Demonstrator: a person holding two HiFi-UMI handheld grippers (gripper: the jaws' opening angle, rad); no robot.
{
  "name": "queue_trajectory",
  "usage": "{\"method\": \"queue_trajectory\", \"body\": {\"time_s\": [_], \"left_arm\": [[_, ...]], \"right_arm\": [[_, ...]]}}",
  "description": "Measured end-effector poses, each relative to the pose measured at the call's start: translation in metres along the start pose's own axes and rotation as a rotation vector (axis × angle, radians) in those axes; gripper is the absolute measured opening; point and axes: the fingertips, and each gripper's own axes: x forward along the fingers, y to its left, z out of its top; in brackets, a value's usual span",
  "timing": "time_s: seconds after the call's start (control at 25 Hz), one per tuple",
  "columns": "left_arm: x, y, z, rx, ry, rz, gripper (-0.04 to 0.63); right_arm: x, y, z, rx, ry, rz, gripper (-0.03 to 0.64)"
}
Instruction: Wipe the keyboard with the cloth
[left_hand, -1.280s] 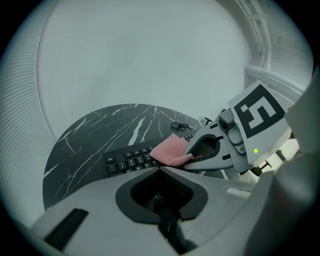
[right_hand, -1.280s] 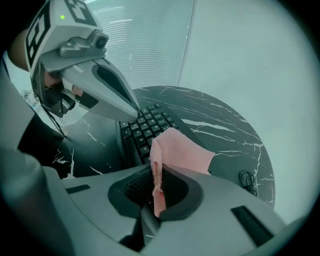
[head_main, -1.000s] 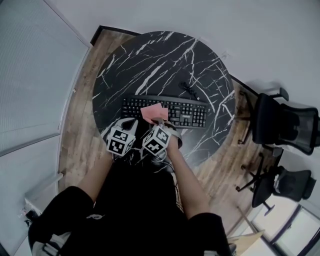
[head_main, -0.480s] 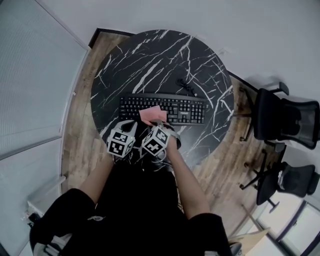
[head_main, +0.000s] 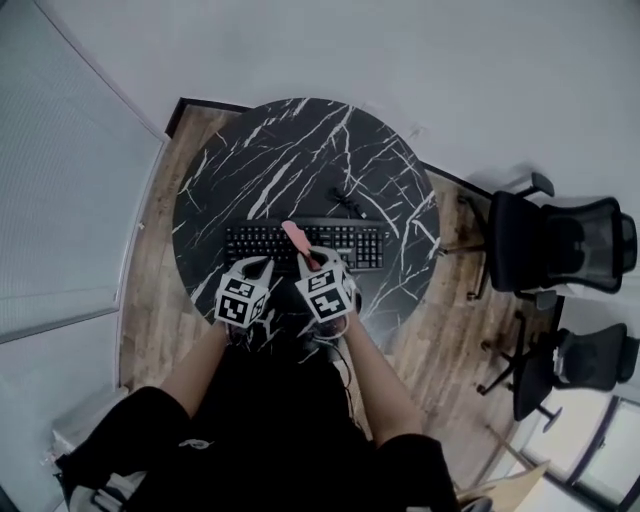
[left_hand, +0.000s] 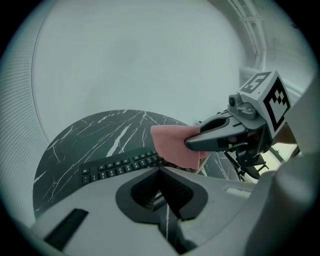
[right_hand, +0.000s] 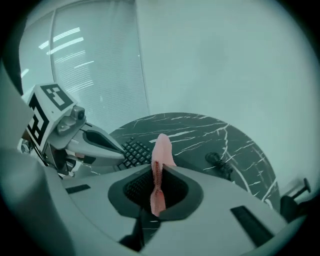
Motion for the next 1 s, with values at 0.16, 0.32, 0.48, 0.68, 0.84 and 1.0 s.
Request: {"method": "queue_trajectory", "body": {"time_s": [0.16, 0.32, 0.48, 0.68, 0.84, 1.0], "left_arm": [[0.008, -0.017, 0.035, 0.038, -0.045, -0.017, -0.002], [0.014, -0.035, 0.053, 0.022, -0.064, -0.033, -0.002], [0.023, -0.037, 0.042, -0.012, -0.024, -0.005, -0.002], [0.03, -0.036, 0.024, -0.032, 0.017, 0.048, -0.002], [0.038, -0.034, 0.01, -0.051, 0.049, 0.084, -0.002], [0.039, -0.04, -0.002, -0.066, 0.068, 0.097, -0.002]], "right_arm": [[-0.015, -0.041, 0.012, -0.054, 0.003, -0.07, 0.012], [-0.012, -0.073, 0.002, -0.105, 0.071, -0.115, 0.012], [0.001, -0.089, -0.005, -0.245, 0.128, -0.154, 0.012], [0.023, -0.101, -0.018, -0.603, 0.199, -0.247, 0.014], [0.046, -0.095, -0.035, -0.561, 0.212, -0.145, 0.014], [0.053, -0.091, -0.043, -0.466, 0.197, -0.089, 0.014]]}}
